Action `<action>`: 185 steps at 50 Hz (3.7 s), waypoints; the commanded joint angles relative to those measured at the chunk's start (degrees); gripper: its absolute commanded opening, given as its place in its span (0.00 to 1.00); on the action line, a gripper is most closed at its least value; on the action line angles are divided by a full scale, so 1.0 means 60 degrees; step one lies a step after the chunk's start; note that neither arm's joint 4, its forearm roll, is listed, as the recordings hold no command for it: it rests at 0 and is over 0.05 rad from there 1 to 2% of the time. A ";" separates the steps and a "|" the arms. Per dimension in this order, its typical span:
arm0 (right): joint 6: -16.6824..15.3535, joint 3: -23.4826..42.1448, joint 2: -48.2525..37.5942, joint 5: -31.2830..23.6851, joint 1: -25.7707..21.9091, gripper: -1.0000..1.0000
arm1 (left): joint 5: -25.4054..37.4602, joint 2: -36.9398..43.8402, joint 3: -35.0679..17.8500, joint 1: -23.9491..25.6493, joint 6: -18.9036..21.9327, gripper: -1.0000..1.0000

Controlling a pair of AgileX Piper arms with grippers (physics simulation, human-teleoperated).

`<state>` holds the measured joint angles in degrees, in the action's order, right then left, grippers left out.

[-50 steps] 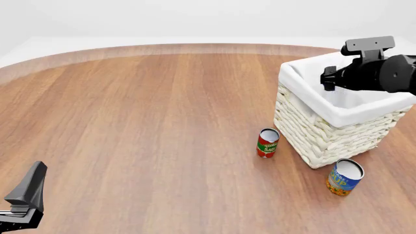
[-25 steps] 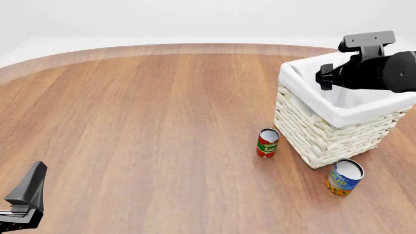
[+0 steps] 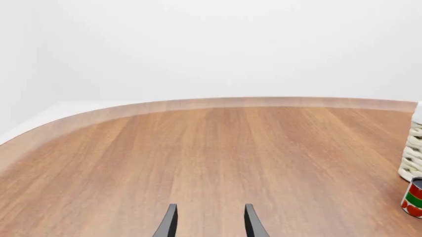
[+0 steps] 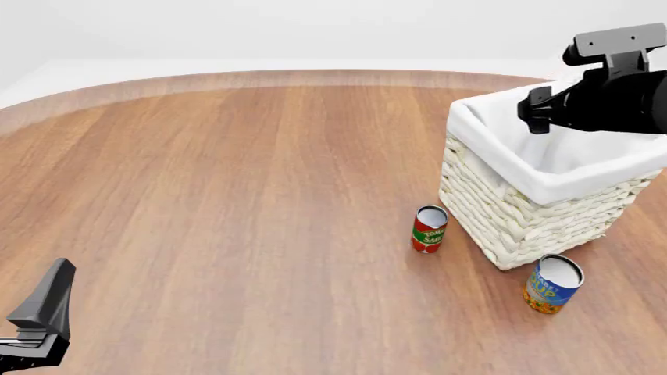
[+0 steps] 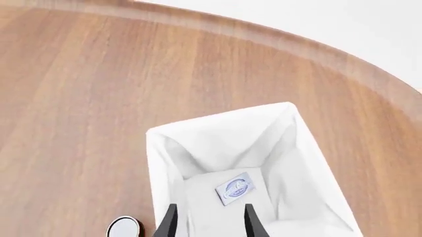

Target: Pick up the alphabet soup and the cream cheese box, and put them in the basket.

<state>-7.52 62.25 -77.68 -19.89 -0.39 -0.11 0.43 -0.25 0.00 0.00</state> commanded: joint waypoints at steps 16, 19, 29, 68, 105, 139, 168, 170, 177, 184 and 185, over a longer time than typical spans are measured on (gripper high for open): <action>0.0064 -0.0552 0.1618 -0.0758 -0.0330 1.00 | 0.0000 0.0000 0.0000 0.0000 0.0000 1.00; 0.0077 -0.0583 0.1752 -0.0842 -0.0358 1.00 | 0.0000 0.0000 0.0000 0.0000 0.0000 1.00; 0.0019 -0.0701 0.2418 -0.1290 -0.0401 1.00 | 0.0000 0.0000 0.0000 0.0000 0.0000 1.00; 0.0074 -0.0820 0.2996 -0.1668 -0.0541 1.00 | 0.0000 0.0000 0.0000 0.0000 0.0000 1.00; 0.0068 -0.1750 0.5203 -0.2923 -0.0228 1.00 | 0.0000 0.0000 0.0000 0.0000 0.0000 1.00; 0.0008 -0.2657 0.6242 -0.3938 0.0141 1.00 | 0.0000 0.0000 0.0000 0.0000 0.0000 1.00; 0.0573 -0.4237 0.6606 -0.3488 0.0365 1.00 | 0.0000 0.0000 0.0000 0.0000 0.0000 1.00; 0.0482 -0.4402 0.6643 -0.3401 0.0372 1.00 | 0.0000 0.0000 0.0000 0.0000 0.0000 1.00; 0.0491 -0.4705 0.6546 -0.3121 0.0389 1.00 | 0.0000 0.0000 0.0000 0.0000 0.0000 1.00; 0.0361 -0.4993 0.6332 -0.2758 0.0570 1.00 | 0.0000 0.0000 0.0000 0.0000 0.0000 1.00; 0.0331 -0.5044 0.6309 -0.2719 0.0590 1.00 | 0.0000 0.0000 0.0000 0.0000 0.0000 1.00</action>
<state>-5.24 34.77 -38.90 -38.59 2.28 -0.11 0.43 -0.25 0.00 0.00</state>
